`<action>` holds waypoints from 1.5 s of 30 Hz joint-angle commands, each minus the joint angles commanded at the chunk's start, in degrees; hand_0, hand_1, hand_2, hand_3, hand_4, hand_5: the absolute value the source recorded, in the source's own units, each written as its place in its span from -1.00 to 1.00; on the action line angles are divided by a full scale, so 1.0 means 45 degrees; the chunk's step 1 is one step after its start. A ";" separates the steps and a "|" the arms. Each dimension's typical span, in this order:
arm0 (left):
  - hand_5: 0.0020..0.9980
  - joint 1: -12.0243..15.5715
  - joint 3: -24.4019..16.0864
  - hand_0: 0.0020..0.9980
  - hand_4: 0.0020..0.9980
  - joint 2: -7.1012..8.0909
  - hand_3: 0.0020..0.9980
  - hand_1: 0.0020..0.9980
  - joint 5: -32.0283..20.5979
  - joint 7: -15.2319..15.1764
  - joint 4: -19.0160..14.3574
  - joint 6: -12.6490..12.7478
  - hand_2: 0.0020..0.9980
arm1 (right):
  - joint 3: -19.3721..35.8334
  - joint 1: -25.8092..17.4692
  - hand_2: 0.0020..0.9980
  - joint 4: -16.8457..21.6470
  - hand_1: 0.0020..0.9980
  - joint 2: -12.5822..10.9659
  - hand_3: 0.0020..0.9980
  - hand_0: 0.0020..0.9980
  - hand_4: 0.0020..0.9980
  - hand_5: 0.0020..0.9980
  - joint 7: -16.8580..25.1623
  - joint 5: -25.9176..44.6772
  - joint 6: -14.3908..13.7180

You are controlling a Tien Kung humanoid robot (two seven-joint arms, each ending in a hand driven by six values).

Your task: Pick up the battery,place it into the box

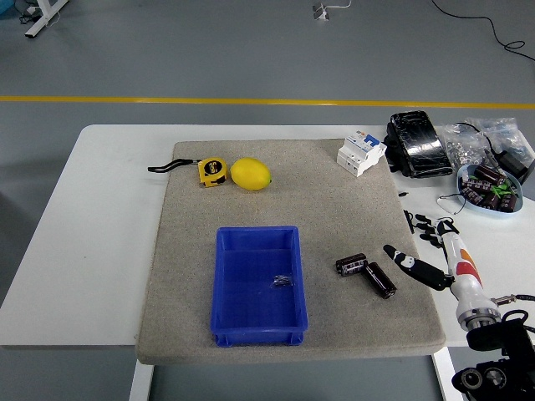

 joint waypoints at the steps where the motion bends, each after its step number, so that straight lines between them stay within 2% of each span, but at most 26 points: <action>1: 0.36 -0.0004 -0.0007 0.48 0.41 0.0000 0.34 0.35 0.0013 0.0005 0.0000 0.0000 0.47 | -0.0056 -0.0047 0.31 0.0068 0.16 -0.0016 0.49 -0.21 1.00 -0.08 -0.0169 -0.0331 -0.0030; 4: 0.36 -0.0016 -0.0010 0.48 0.41 0.0005 0.34 0.35 0.0033 0.0019 -0.0001 0.0004 0.47 | -0.0239 -0.0196 0.31 0.0256 0.16 -0.0055 0.49 -0.21 1.00 -0.08 -0.0575 -0.1407 -0.0131; 5: 0.36 -0.0018 0.0002 0.48 0.41 0.0010 0.34 0.34 0.0024 0.0019 -0.0001 0.0006 0.47 | -0.0329 -0.0255 0.18 0.0315 0.01 -0.0066 0.38 -0.34 1.00 -0.09 -0.0731 -0.1986 -0.0197; 10: 0.36 -0.0038 -0.0015 0.48 0.41 0.0020 0.34 0.34 0.0076 0.0038 -0.0001 -0.0007 0.47 | -0.0938 -0.0366 0.18 0.0340 0.01 -0.0059 0.38 -0.34 1.00 -0.09 -0.1138 -0.4717 -0.0468; 11: 0.36 -0.0041 -0.0017 0.48 0.42 0.0022 0.34 0.33 0.0083 0.0042 -0.0002 -0.0008 0.46 | -0.1061 -0.0353 0.09 0.0318 -0.07 -0.0035 0.32 -0.39 1.00 -0.10 -0.1172 -0.5118 -0.0507; 14: 0.36 -0.0056 -0.0072 0.48 0.42 0.0021 0.34 0.33 0.0157 0.0066 0.0000 -0.0014 0.46 | -0.1460 -0.0232 0.09 0.0207 -0.07 0.0067 0.32 -0.39 1.00 -0.10 -0.1282 -0.5807 -0.0652; 21: 0.35 -0.0103 -0.0067 0.48 0.42 0.0048 0.34 0.32 0.0187 0.0106 -0.0006 0.0006 0.45 | -0.2119 0.0279 0.04 -0.0383 -0.10 0.0378 0.27 -0.40 1.00 -0.12 -0.1585 -0.6231 -0.0652; 23: 0.35 -0.0117 -0.0023 0.48 0.42 0.0063 0.34 0.32 0.0152 0.0104 -0.0011 0.0013 0.45 | -0.2180 0.0416 0.02 -0.0604 -0.08 0.0472 0.24 -0.35 1.00 -0.15 -0.1697 -0.6224 -0.0652; 32: 0.35 -0.0132 0.0035 0.48 0.42 0.0083 0.34 0.31 0.0099 0.0111 -0.0024 0.0050 0.45 | -0.2357 0.0650 0.00 -0.1034 -0.09 0.0720 0.18 -0.33 1.00 -0.17 -0.2551 -0.6617 -0.0599; 34: 0.35 -0.0131 0.0034 0.48 0.42 0.0087 0.34 0.31 0.0130 0.0121 -0.0030 0.0043 0.45 | -0.2358 0.0709 0.00 -0.1166 -0.09 0.0764 0.18 -0.33 1.00 -0.17 -0.2603 -0.6614 -0.0652; 35: 0.35 -0.0130 0.0034 0.48 0.42 0.0087 0.34 0.31 0.0135 0.0124 -0.0032 0.0044 0.45 | -0.2361 0.0736 -0.02 -0.1222 -0.10 0.0783 0.11 -0.35 1.00 -0.20 -0.2610 -0.6606 -0.0652; 45: 0.35 -0.0129 0.0029 0.48 0.42 0.0105 0.34 0.31 0.0220 0.0181 -0.0049 0.0070 0.44 | -0.2356 0.1022 -0.01 -0.2037 -0.09 0.0986 0.12 -0.34 1.00 -0.21 -0.2634 -0.6515 -0.0652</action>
